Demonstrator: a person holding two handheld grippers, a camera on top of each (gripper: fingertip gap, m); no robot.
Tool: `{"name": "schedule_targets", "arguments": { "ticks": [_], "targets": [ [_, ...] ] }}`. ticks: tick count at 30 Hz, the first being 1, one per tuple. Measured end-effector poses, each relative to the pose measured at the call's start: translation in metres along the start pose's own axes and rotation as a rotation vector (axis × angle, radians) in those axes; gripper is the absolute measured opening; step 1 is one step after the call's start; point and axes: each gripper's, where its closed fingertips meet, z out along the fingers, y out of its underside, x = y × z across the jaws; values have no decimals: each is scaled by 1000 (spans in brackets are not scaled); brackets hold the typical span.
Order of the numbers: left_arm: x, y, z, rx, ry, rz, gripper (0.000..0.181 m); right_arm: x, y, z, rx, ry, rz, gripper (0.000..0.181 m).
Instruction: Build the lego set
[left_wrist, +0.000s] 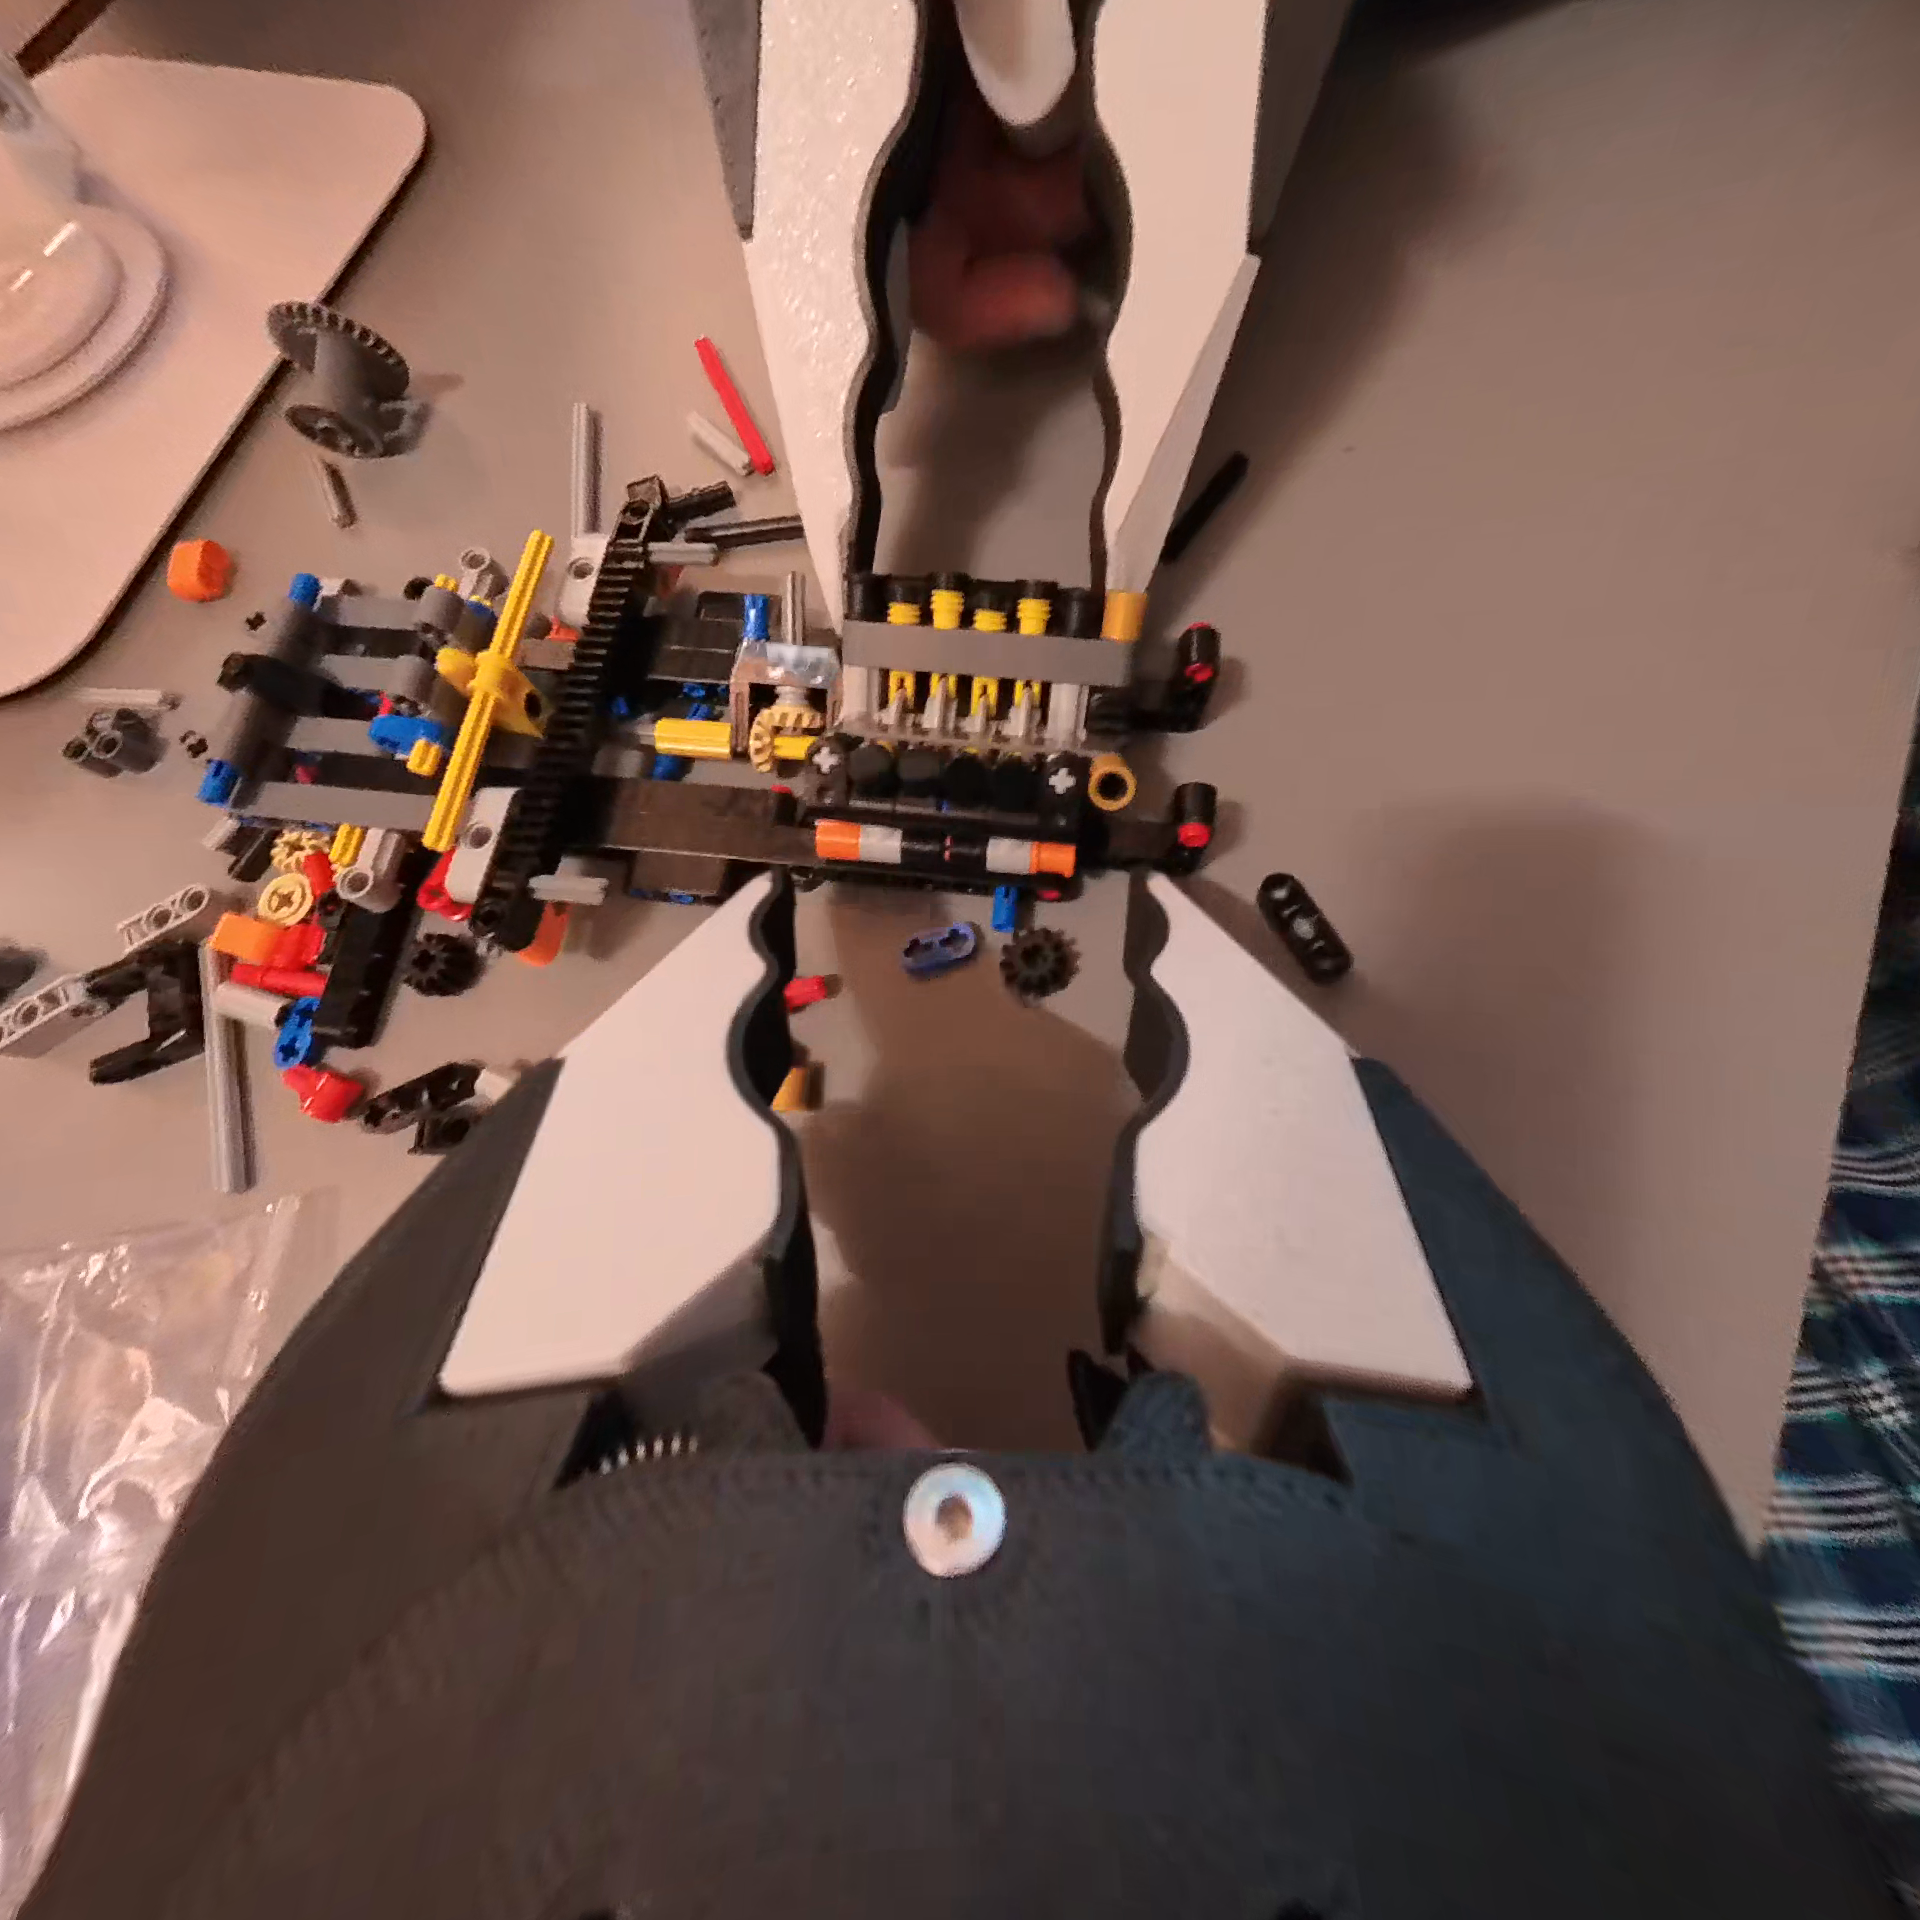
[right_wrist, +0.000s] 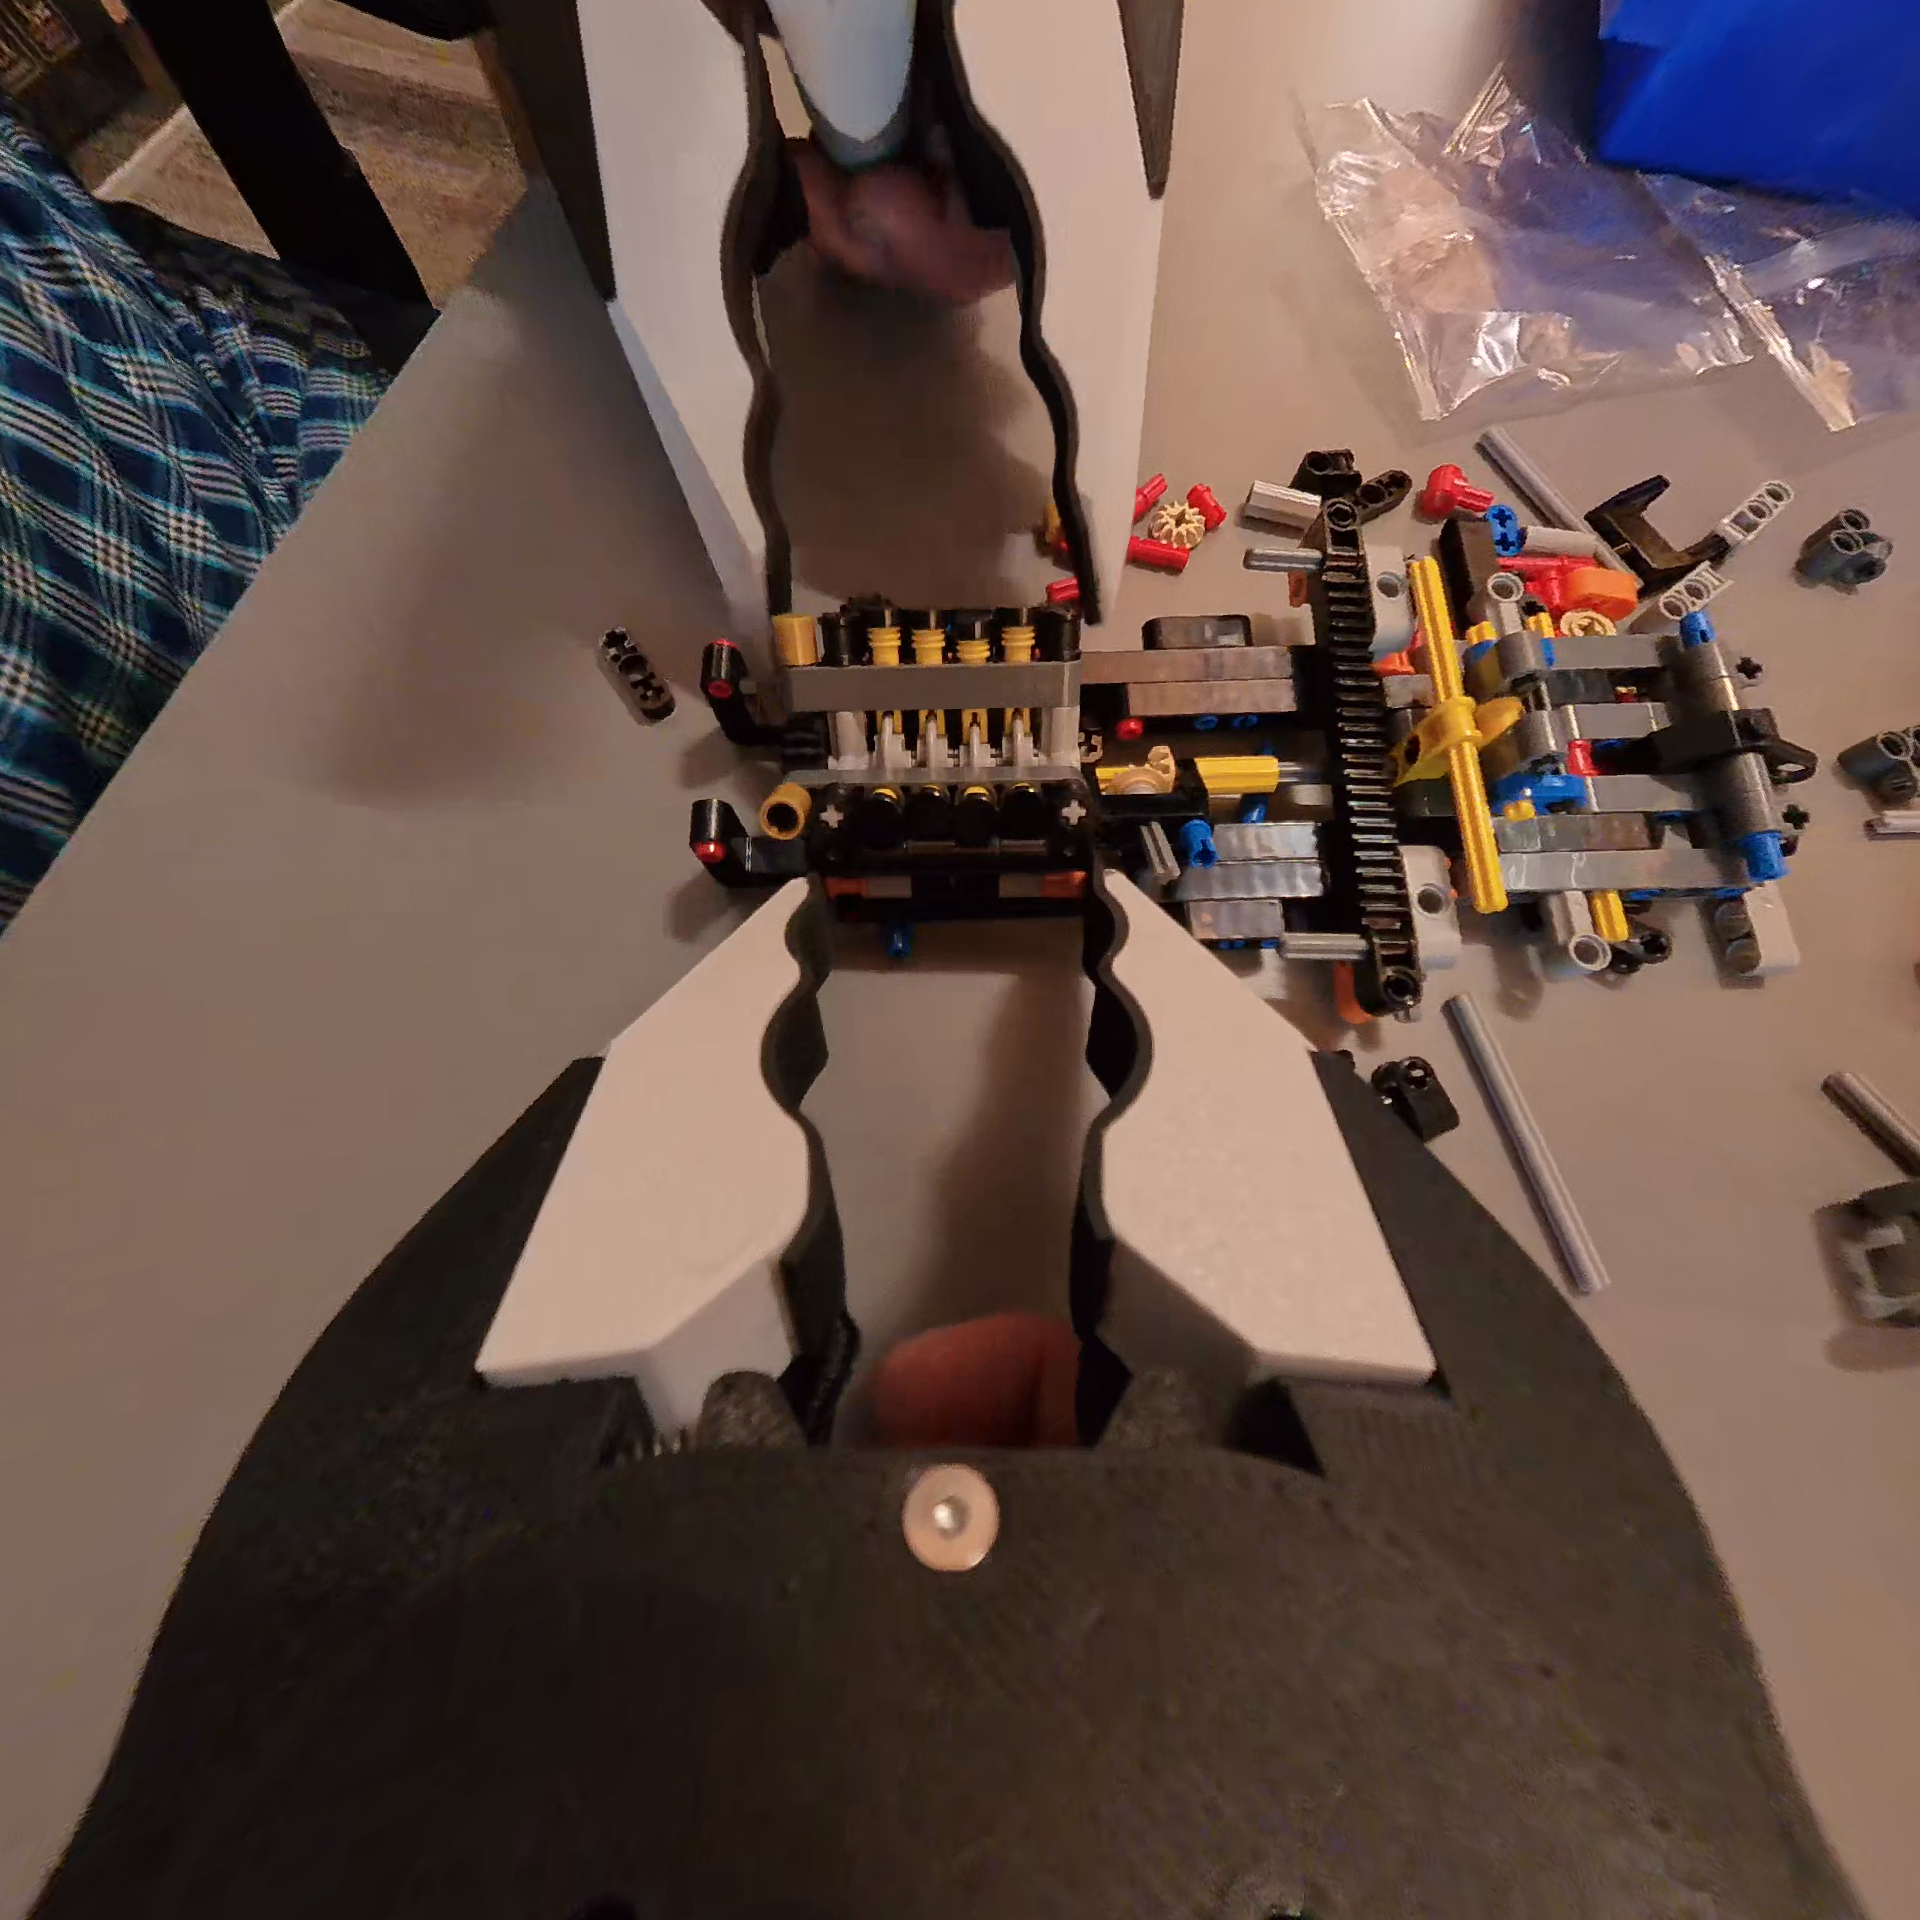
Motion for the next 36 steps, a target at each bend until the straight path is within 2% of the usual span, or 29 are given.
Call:
{"name": "schedule_targets", "arguments": {
  "ticks": [3, 7, 10, 20, 21, 22, 24, 27, 30, 36],
  "targets": [
    [-4, 4, 5, -20, -17, 53, 59, 0, 0, 0, 0, 5, -5, 47],
    [-7, -3, 3, 23, 1, 50, 57, 0, 0, 0, 0, 13, -9, 47],
    [-3, -4, 5, 26, 18, 87, 47, 0, 0, 1, -1, 15, -8, 47],
    [-3, -5, 7, 18, 18, 65, 47, 1, 0, 0, -1, 17, -2, 47],
    [-3, -6, 7, 17, 13, 59, 47, 1, 1, -1, -1, 16, 0, 49],
    [-3, -7, 8, 14, 3, 53, 47, 0, 1, -2, -2, 7, 1, 59],
    [-3, -9, 11, 3, -22, 64, 47, 2, 3, -4, -1, 17, 19, 63],
    [-6, -9, 8, -4, -26, 70, 58, 7, 8, -14, 1, 73, 49, 66],
    [-8, -15, -4, 63, -5, 40, 56, 0, 14, -24, -13, 129, 72, 66],
    [-10, -10, 0, 29, -53, 160, 58, -19, 15, -28, -82, 231, 82, 60]
  ]
}}
